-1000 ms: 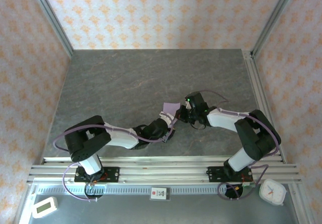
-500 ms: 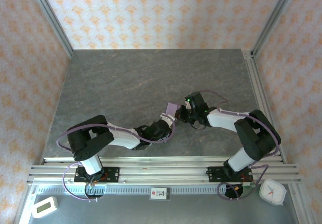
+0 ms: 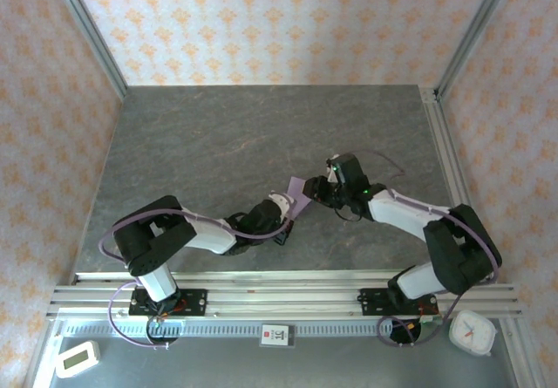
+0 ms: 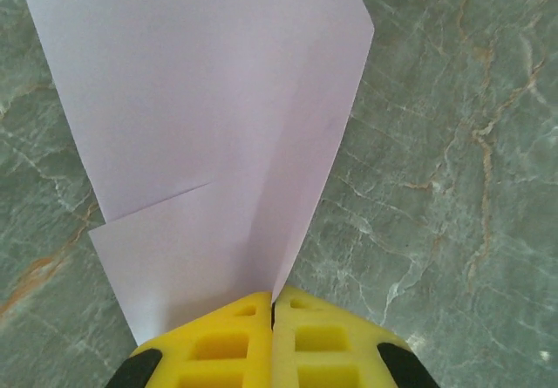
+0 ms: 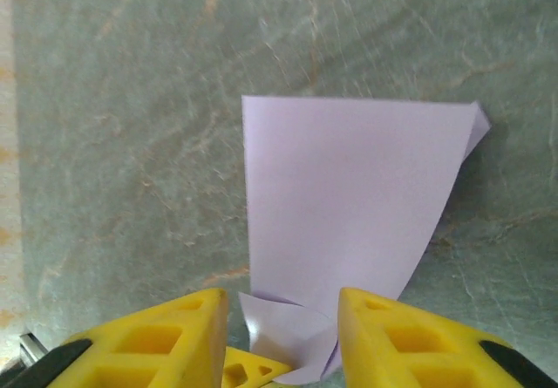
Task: Fold a paper plane with a square sheet of paper (pick it up from the middle)
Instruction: Fold the wing for the fifth time at the center of the table.
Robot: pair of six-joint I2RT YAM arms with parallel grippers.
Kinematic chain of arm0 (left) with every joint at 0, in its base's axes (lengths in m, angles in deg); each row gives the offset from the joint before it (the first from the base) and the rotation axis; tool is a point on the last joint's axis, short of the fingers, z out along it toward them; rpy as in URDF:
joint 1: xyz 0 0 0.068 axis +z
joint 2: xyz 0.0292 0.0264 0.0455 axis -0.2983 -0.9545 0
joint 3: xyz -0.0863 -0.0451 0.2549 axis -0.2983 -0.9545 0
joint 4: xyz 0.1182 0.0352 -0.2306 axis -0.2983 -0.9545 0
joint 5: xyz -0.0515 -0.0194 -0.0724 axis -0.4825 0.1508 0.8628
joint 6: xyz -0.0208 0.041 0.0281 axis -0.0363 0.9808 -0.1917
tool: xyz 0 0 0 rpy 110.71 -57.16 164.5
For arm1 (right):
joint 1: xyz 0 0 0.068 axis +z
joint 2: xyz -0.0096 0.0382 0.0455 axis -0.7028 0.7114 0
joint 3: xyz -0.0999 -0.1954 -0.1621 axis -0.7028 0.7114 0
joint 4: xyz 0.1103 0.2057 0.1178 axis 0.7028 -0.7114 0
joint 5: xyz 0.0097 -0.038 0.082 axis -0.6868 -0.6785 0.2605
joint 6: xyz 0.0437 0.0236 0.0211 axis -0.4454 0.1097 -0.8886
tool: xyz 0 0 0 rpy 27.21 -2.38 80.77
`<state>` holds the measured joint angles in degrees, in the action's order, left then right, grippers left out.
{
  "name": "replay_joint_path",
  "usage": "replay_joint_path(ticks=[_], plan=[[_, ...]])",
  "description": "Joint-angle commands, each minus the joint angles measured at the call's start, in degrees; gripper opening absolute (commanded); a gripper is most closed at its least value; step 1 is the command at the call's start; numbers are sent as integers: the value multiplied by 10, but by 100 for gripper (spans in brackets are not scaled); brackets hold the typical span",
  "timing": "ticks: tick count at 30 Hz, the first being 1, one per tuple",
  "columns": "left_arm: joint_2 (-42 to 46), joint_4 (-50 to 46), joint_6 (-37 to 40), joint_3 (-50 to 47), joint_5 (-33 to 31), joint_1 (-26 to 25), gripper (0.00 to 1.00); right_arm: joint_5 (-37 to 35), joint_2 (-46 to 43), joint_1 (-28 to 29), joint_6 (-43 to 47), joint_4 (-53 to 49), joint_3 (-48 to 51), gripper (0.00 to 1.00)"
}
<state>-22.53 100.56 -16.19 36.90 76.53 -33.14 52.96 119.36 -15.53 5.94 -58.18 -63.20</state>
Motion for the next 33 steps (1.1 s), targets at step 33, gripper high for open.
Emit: replay_joint_path(ticks=[33], plan=[[-89,346,-283,-114,212,95,0,94,48,31,-10,248,85,14]])
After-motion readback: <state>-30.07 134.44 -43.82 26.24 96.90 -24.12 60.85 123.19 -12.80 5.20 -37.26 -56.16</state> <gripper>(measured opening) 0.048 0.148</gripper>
